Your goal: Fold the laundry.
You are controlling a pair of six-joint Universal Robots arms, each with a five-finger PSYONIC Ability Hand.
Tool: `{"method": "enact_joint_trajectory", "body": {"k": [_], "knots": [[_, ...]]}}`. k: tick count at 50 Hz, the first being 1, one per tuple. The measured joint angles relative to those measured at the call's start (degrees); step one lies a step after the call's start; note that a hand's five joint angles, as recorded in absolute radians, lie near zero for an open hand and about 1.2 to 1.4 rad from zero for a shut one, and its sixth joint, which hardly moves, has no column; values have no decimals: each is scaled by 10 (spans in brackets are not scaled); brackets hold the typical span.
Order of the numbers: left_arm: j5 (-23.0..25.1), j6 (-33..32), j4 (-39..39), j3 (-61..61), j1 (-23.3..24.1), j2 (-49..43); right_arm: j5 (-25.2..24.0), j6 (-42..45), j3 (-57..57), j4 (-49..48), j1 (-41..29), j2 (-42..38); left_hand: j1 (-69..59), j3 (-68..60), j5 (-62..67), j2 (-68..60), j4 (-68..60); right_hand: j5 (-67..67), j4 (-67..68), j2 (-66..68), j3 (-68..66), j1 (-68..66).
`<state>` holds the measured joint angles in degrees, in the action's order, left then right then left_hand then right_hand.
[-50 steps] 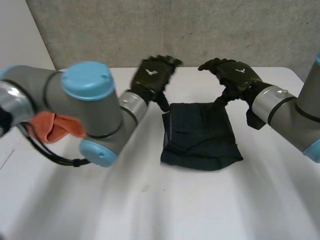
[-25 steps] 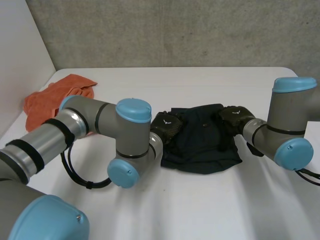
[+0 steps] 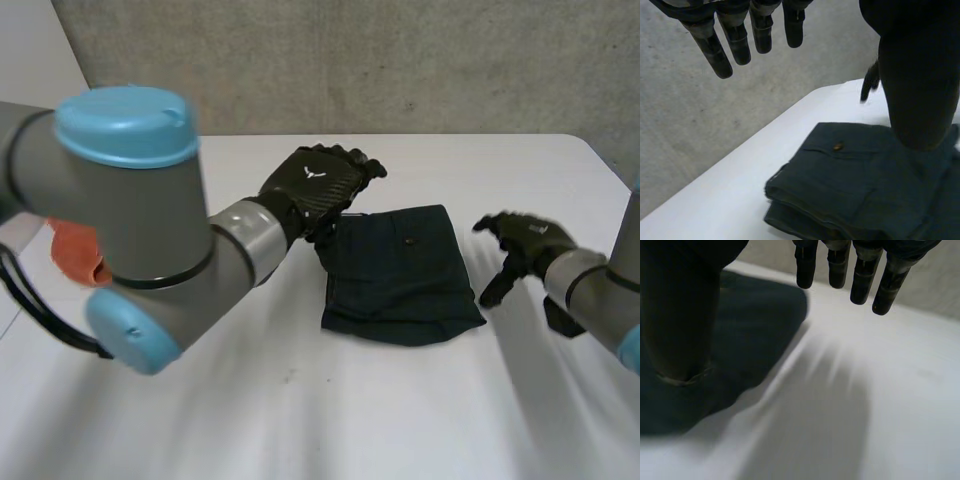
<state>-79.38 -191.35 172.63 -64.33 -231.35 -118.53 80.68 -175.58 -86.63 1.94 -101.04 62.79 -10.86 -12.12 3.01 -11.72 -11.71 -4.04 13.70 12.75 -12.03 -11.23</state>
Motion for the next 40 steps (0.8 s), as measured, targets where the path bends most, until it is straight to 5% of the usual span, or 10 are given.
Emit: {"method": "enact_joint_trajectory", "body": {"k": [7,21,35,36,40], "knots": [[44,43,2,-64,-17,45,-52,-47,-17,-5,-3,-35,0,0,0,0,0,0,0,0,0,0],[44,64,18,-97,-21,45,-56,-88,14,-82,-9,-94,0,0,0,0,0,-13,7,17,-22,0],[43,62,29,-108,-28,41,-60,-105,56,-96,-27,-125,0,0,0,0,0,-180,219,230,-235,-194],[43,62,28,-108,-28,40,-61,-105,59,-96,-30,-126,0,0,0,0,0,-296,344,347,-356,-274],[43,62,28,-110,-30,39,-63,-105,70,-97,-35,-130,0,0,0,0,0,-428,487,479,-479,-357]]}}
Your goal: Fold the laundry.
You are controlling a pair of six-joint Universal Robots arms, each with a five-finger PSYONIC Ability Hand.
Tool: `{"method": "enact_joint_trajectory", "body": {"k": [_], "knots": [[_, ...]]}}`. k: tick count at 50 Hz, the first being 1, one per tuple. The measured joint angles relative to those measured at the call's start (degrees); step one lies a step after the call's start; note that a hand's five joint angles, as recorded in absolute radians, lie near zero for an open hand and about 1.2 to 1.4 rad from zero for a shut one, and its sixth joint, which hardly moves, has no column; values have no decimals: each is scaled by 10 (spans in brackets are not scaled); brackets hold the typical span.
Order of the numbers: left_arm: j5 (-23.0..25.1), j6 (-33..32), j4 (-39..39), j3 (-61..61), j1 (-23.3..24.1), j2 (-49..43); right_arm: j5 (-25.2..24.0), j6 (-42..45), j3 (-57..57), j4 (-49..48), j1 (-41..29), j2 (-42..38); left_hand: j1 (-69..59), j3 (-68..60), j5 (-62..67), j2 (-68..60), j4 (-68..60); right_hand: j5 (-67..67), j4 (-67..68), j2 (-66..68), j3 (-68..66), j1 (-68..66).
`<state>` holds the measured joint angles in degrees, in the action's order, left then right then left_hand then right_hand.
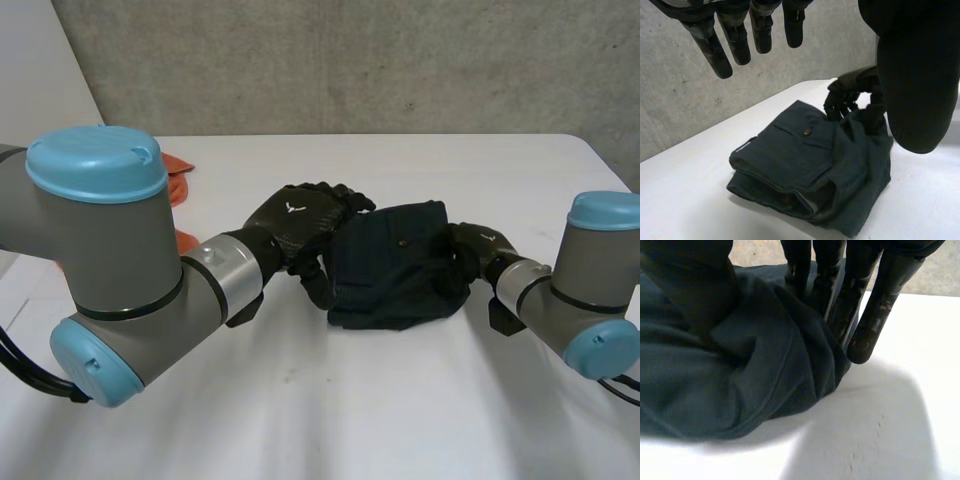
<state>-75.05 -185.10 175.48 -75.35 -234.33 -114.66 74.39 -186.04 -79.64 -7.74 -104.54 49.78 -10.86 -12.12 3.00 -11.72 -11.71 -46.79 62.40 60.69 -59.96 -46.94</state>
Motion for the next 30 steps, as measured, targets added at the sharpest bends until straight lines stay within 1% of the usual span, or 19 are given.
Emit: {"method": "enact_joint_trajectory", "body": {"k": [1,6,8,11,13,16,17,18,20,21,22,24,25,27,28,30], "knots": [[0,0,0,-1,-1,0,-1,1,8,0,-2,-3,0,0,0,0,0,-35,44,49,-21,-23],[0,0,0,-3,-4,-1,-2,3,36,2,-3,-15,0,0,0,0,0,-42,56,59,-38,-46],[0,0,0,-6,-7,-1,-6,7,78,5,-3,-34,0,0,0,0,0,-42,56,65,-59,-74],[0,1,1,-9,-10,-1,-12,16,127,13,-3,-56,0,0,0,0,0,-61,56,65,-61,-77],[0,1,1,-12,-15,-1,-18,27,180,28,-2,-81,0,0,0,0,0,-68,56,65,-61,-77],[0,1,1,-13,-18,-1,-19,31,196,34,-1,-89,0,0,0,0,0,-68,56,65,-61,-77],[0,1,1,-15,-22,-1,-21,47,273,61,2,-127,0,0,0,0,0,-70,56,65,-61,-77],[-1,1,1,-16,-24,-1,-22,56,323,81,6,-152,0,0,0,0,0,-70,56,65,-61,-77],[-1,2,1,-17,-27,0,-18,64,387,106,15,-182,0,0,0,0,0,-70,57,65,-62,-81],[-1,3,1,-18,-30,0,-14,69,437,126,25,-206,0,0,0,0,0,-77,57,66,-70,-87],[-1,3,1,-19,-31,0,-11,71,455,133,29,-215,0,0,0,0,0,-82,57,66,-73,-94],[-1,8,2,-20,-36,0,-3,80,559,174,50,-264,0,0,0,0,0,-88,57,68,-75,-103],[-1,8,2,-21,-37,0,-1,81,574,179,53,-271,0,0,0,0,0,-88,57,68,-75,-104],[-1,14,2,-22,-42,0,15,87,668,209,82,-317,0,0,0,0,0,-95,57,68,-75,-104],[-1,14,2,-22,-42,0,15,87,668,209,82,-317,0,0,0,0,0,-95,57,68,-75,-104],[-1,20,2,-23,-47,0,40,90,733,216,123,-351,0,0,0,0,0,-102,57,68,-75,-104]]}}
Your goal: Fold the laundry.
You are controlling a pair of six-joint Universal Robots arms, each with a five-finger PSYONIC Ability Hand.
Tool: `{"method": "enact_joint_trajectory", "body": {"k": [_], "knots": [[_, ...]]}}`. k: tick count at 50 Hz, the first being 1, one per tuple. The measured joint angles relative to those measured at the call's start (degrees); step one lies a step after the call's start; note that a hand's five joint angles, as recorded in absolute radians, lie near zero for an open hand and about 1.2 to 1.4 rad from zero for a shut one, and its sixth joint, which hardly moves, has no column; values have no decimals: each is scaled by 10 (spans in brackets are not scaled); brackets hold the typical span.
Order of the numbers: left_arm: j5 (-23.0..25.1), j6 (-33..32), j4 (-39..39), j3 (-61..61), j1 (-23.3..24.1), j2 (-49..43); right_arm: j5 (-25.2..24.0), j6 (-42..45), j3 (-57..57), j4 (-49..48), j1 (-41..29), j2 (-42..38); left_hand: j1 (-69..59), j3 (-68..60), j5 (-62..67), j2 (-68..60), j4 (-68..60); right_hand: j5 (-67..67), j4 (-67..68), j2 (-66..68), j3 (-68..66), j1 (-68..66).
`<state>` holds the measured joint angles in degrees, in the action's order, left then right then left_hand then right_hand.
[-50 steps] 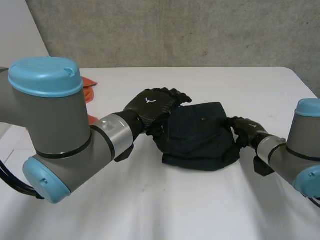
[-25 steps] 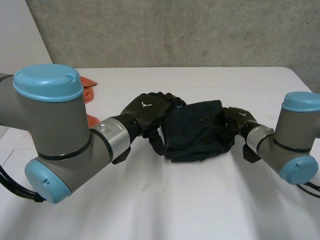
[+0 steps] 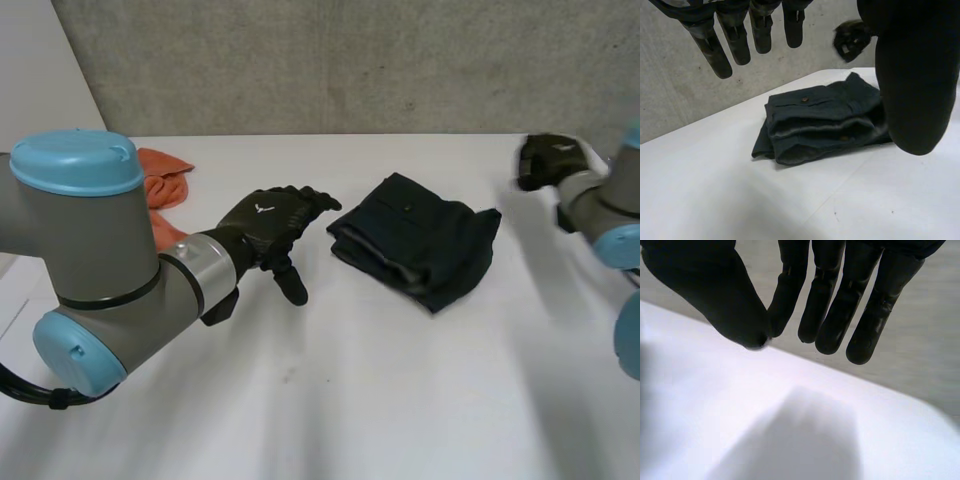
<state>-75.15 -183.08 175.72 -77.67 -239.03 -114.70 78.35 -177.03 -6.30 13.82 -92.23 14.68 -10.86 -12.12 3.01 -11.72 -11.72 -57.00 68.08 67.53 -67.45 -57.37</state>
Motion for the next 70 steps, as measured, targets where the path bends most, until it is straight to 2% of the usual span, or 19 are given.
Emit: {"method": "enact_joint_trajectory", "body": {"k": [5,11,13,14,16,18,23,28,39,48,54,70], "knots": [[0,12,1,-3,-7,0,34,13,35,-10,58,-26,0,0,0,0,0,-2,0,0,0,0],[0,18,1,-5,-10,0,29,32,17,-10,75,-26,0,0,0,0,0,10,-12,-17,17,14],[0,19,1,-6,-10,0,12,36,6,1,74,-20,0,0,0,0,0,169,-183,-184,179,181],[0,20,1,-6,-10,0,2,38,1,7,72,-15,0,0,0,0,0,169,-183,-184,179,181],[0,21,1,-7,-10,0,-24,40,-11,27,68,-2,0,0,0,0,0,398,-412,-432,422,391],[0,23,1,-9,-9,0,-56,42,-28,49,63,16,0,0,0,0,0,520,-538,-541,541,455],[0,26,2,-17,-7,1,-120,49,-84,86,48,64,0,0,0,0,0,529,-545,-549,550,456],[0,27,5,-24,-6,3,-153,64,-146,98,38,102,0,0,0,0,0,529,-545,-549,550,456],[1,26,10,-33,-6,4,-175,66,-189,118,11,110,0,0,0,0,0,529,-545,-549,550,456],[1,26,14,-40,-6,3,-204,-30,-132,127,-5,59,0,0,0,0,0,529,-545,-549,550,456],[1,26,18,-44,-5,3,-206,-57,-105,127,-8,42,0,0,0,0,0,529,-545,-549,550,456],[3,26,21,-47,-4,1,-215,-57,-100,138,-15,24,-1,0,0,0,0,510,-532,-524,521,453]]}}
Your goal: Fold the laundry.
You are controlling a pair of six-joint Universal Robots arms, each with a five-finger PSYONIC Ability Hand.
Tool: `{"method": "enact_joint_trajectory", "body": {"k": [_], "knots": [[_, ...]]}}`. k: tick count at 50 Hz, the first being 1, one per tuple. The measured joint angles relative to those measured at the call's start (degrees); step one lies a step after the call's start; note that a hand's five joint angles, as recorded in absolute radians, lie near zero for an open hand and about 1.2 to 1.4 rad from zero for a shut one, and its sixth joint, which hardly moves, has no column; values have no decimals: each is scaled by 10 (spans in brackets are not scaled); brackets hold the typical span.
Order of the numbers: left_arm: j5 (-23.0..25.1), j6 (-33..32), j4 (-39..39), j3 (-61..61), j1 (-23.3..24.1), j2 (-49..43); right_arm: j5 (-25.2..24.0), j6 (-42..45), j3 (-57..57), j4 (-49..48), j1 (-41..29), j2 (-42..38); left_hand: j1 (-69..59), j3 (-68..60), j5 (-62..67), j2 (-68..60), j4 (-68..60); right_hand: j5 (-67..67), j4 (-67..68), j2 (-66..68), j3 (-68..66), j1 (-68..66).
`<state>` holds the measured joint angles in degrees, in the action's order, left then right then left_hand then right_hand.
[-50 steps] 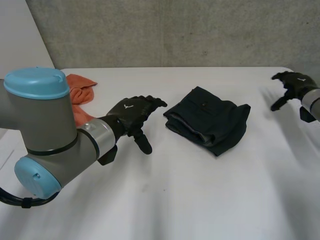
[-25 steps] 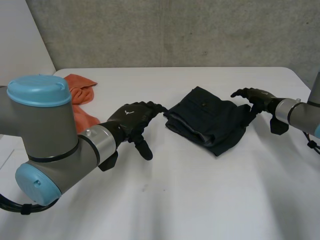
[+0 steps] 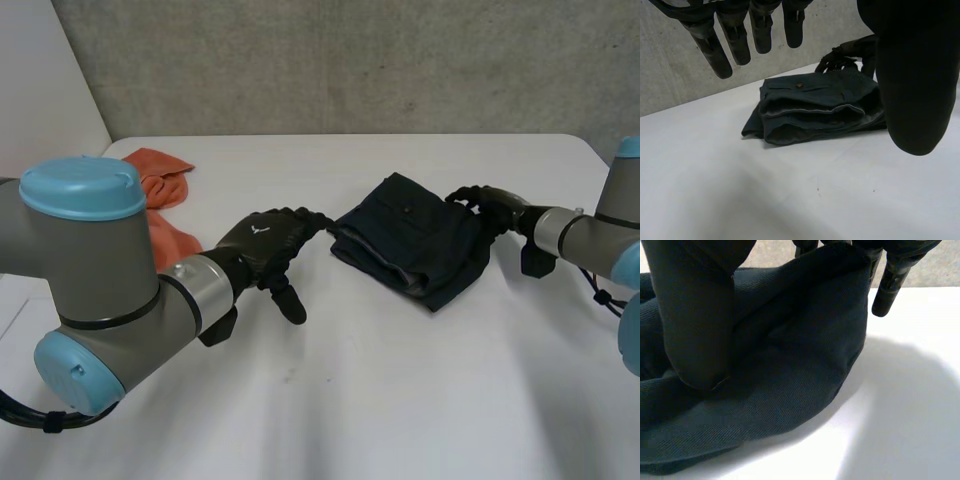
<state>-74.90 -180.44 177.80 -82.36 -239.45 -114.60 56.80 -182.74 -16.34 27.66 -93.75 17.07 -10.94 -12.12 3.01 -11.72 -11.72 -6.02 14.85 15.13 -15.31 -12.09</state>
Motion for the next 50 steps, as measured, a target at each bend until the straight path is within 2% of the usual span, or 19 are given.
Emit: {"method": "enact_joint_trajectory", "body": {"k": [4,5,6,7,10,12,18,23,25,26,35,44,49,50], "knots": [[0,0,1,-2,0,0,-1,0,0,6,-1,-3,0,0,0,0,0,-7,8,11,-8,-10],[0,0,2,-2,1,0,-1,0,0,7,-1,-4,0,0,0,0,0,-76,85,84,-82,-84],[0,0,2,-2,1,0,-1,0,0,7,-1,-4,0,0,0,0,0,-76,85,84,-82,-84],[0,0,2,-2,1,0,0,0,0,7,-2,-4,0,0,0,0,0,-236,267,278,-270,-205],[-1,0,3,-3,1,0,1,0,-2,8,-2,-3,0,0,0,0,0,-397,439,416,-395,-301],[-1,0,3,-3,1,0,2,-1,-4,9,-4,-1,0,0,0,0,0,-450,504,460,-441,-337],[-1,0,3,-7,1,4,4,-17,-39,18,-23,22,0,0,0,0,0,-488,531,468,-464,-343],[-1,0,4,-13,-1,13,14,-42,-165,4,-51,88,0,0,0,0,0,-495,544,484,-485,-359],[-1,0,4,-14,-1,15,14,-43,-173,2,-53,92,0,0,0,0,0,-497,544,484,-485,-359],[-1,0,4,-17,-2,20,18,-48,-243,-23,-68,131,0,0,0,0,0,-497,546,487,-493,-358],[-1,0,5,-30,-5,42,21,-50,-428,-123,-124,258,0,0,0,0,0,-497,547,512,-523,-358],[-1,0,19,-47,-12,60,27,-40,-433,-158,-142,272,0,0,0,0,0,-497,547,518,-523,-358],[-1,0,23,-51,-13,62,47,-25,-380,-168,-140,240,0,0,0,0,0,-497,547,521,-523,-358],[-2,0,25,-52,-14,62,71,-6,-311,-169,-132,200,0,0,0,0,0,-497,547,524,-523,-358]]}}
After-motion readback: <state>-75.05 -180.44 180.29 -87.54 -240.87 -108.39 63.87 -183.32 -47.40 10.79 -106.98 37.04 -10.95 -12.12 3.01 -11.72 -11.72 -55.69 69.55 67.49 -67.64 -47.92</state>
